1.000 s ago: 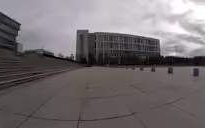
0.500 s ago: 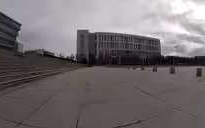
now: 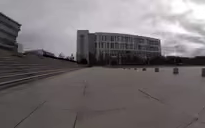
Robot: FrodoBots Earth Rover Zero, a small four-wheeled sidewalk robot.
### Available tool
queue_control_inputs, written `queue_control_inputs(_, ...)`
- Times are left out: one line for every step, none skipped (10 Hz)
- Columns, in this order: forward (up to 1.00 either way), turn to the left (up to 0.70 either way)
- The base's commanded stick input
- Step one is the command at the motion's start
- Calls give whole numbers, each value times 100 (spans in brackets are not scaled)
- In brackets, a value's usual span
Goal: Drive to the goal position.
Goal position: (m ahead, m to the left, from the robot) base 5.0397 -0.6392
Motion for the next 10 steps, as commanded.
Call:
queue_control_inputs(70, 0)
queue_control_inputs(70, 0)
queue_control_inputs(70, 0)
queue_control_inputs(70, 0)
queue_control_inputs(70, 0)
queue_control_inputs(70, 0)
queue_control_inputs(70, 0)
queue_control_inputs(70, 0)
queue_control_inputs(70, 0)
queue_control_inputs(70, 0)
